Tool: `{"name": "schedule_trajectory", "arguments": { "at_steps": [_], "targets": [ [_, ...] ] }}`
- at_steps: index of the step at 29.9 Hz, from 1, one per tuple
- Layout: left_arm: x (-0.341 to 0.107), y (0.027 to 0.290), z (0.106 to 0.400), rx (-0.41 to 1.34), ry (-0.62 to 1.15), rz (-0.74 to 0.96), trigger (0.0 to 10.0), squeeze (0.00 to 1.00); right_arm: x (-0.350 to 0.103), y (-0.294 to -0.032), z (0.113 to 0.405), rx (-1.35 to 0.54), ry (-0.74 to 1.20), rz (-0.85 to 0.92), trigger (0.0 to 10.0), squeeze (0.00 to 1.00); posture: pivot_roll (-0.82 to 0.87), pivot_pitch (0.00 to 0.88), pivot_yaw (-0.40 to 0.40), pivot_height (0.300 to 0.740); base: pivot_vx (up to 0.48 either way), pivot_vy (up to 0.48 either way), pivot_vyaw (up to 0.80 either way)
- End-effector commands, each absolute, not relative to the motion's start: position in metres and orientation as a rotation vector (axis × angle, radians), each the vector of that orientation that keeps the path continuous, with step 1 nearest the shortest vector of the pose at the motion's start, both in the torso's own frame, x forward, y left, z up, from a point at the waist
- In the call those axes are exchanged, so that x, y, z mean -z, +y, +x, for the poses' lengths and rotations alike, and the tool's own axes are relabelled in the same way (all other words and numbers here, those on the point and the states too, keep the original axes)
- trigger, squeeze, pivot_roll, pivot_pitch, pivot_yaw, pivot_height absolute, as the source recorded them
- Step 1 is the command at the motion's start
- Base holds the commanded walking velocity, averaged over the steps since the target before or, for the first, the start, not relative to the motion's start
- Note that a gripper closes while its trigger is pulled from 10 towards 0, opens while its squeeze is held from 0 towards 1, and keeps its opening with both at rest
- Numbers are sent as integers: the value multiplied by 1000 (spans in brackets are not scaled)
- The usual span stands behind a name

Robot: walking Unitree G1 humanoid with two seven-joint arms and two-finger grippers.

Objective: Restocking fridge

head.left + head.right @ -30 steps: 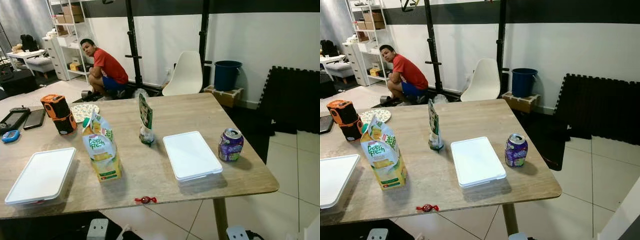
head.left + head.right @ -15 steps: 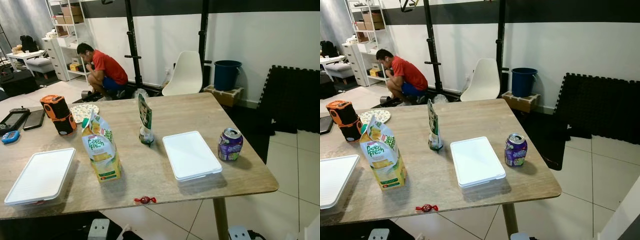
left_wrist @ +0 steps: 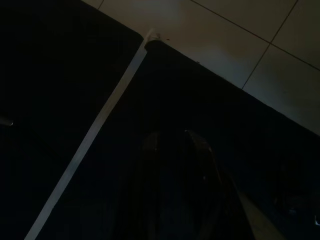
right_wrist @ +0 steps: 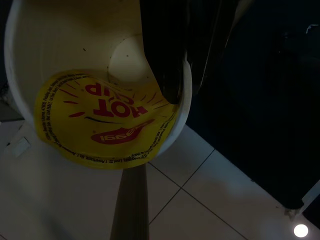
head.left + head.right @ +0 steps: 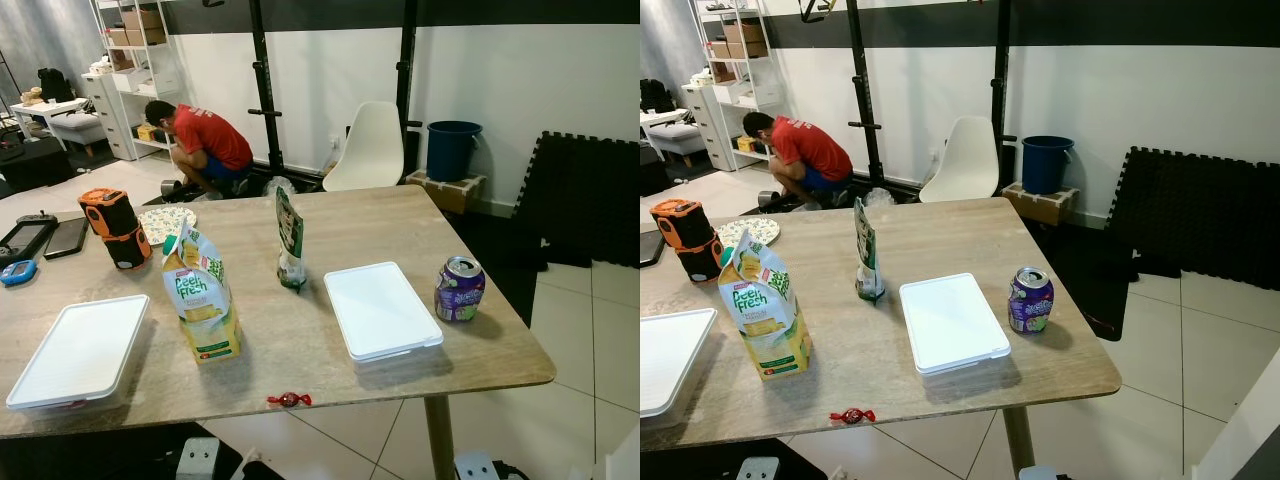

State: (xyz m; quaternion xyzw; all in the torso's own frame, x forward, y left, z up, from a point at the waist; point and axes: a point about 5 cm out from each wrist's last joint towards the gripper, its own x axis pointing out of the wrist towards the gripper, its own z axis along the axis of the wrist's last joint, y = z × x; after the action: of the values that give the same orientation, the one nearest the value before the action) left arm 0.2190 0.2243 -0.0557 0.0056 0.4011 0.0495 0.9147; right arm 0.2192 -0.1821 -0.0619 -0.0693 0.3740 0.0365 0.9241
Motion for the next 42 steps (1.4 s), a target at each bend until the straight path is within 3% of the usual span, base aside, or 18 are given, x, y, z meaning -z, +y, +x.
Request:
{"name": "schedule_trajectory", "arguments": {
  "at_steps": [1,42],
  "targets": [
    [58,222,216,-94,838,10,10000,0,63,-181,218,-75,781,-138,10000,0,66,55,51,740,0,0,0],
    [58,222,217,-101,847,1,10000,0,60,-191,222,-53,783,-156,10000,0,44,40,60,740,0,0,0]
  ]
}}
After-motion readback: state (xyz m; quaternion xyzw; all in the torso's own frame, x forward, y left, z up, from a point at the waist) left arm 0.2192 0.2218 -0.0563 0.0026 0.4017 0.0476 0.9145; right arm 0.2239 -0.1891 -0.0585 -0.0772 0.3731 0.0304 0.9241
